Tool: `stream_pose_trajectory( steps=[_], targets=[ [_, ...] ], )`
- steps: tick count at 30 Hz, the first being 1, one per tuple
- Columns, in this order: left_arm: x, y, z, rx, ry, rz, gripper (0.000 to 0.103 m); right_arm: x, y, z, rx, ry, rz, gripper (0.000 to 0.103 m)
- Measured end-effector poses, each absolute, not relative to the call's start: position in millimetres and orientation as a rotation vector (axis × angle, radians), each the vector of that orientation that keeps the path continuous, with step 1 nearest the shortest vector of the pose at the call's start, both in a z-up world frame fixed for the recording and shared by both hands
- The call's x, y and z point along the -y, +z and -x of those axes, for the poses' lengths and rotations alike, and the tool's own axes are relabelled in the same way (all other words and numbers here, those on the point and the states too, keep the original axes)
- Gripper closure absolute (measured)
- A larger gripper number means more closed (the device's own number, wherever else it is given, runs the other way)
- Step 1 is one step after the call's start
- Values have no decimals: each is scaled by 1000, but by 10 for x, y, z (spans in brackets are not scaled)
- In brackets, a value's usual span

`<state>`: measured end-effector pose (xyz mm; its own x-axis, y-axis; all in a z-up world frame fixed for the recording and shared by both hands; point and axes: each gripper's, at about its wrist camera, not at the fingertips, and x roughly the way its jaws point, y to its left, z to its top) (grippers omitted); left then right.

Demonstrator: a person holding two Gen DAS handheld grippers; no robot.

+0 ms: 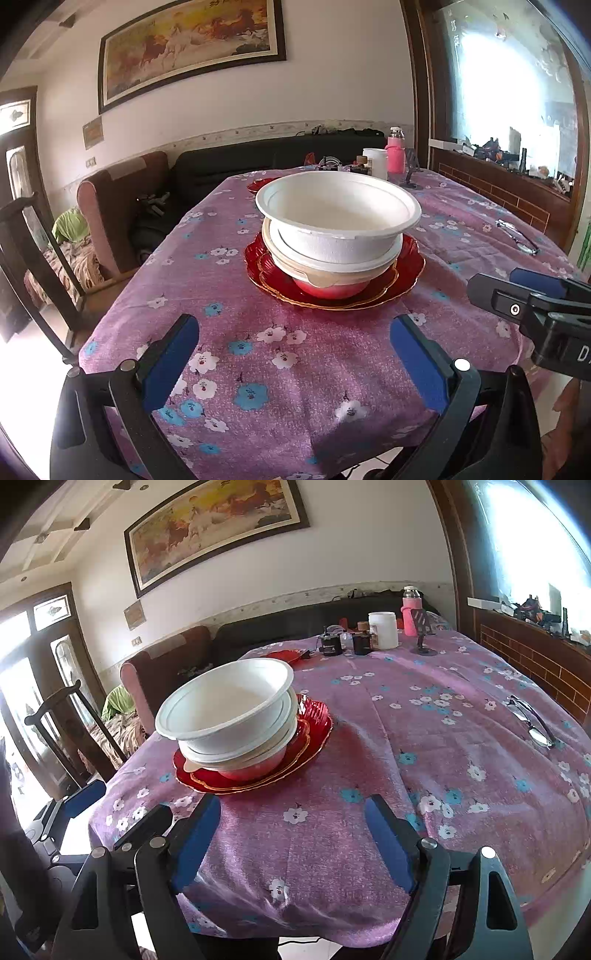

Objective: Organize plates and bowls

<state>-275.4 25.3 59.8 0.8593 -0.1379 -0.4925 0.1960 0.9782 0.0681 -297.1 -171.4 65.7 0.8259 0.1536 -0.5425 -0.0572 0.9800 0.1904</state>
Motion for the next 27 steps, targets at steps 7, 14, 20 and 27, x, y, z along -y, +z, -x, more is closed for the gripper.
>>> stream_pose_trajectory(
  steps=[7,14,20,27],
  targets=[
    [-288,568,2666,-532,-105,-120,0,1704,677,2963,-593,105,-161,16],
    [-319,555,2681,-534,-81,-130,0,1662,680,2967,-598,105,-144,12],
    [-327,537,2651,-550,-71,-130,0,1657,659,2949,-613,105,-145,11],
    [-320,534,2662,-550,-44,-145,0,1649,649,2947,-617,106,-145,10]
  ],
)
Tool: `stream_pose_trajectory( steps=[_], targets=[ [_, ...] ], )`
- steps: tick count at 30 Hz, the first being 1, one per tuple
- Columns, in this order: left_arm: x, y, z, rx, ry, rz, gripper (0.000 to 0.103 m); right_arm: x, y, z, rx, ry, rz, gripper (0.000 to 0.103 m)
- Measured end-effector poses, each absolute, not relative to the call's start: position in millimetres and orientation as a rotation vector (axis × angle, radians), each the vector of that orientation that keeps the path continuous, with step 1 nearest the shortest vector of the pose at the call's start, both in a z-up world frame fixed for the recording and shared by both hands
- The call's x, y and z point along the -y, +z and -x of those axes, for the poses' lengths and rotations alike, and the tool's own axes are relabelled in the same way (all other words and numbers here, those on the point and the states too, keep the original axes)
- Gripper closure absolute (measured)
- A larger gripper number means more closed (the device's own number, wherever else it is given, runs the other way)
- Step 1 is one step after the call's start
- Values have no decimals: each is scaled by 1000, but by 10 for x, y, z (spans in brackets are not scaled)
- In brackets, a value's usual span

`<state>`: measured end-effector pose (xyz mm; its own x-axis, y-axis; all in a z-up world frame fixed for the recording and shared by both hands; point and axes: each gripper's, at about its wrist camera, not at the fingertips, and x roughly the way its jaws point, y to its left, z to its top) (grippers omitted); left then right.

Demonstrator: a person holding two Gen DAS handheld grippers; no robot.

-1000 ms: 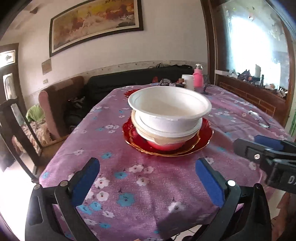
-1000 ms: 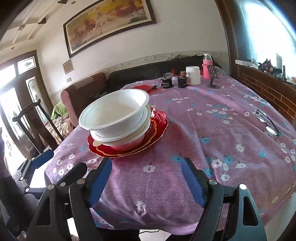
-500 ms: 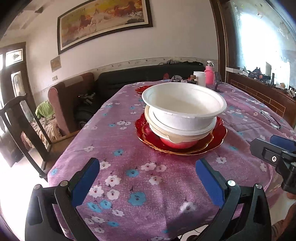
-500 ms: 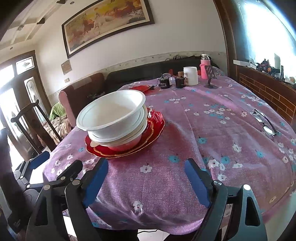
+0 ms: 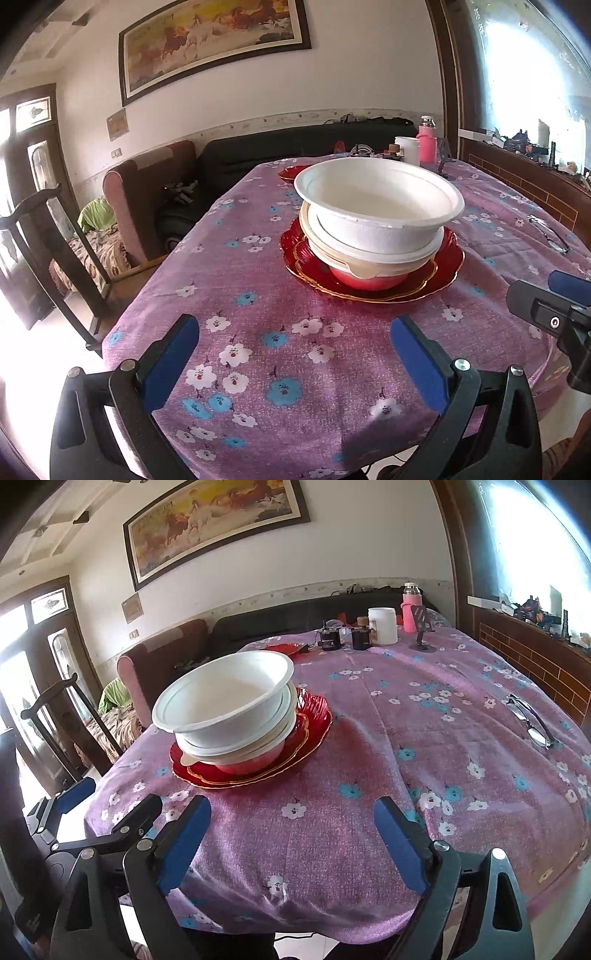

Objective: Organize plates and bowls

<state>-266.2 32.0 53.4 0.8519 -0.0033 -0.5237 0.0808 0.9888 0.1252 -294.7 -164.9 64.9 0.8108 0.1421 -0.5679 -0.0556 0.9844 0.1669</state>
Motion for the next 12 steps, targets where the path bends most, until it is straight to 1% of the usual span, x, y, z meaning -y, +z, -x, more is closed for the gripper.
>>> stream_pose_trajectory(
  steps=[12],
  targets=[
    [-404,547,2713,-566,-14,-143,0,1637,652,2956,-615,105,-148,10]
  ],
)
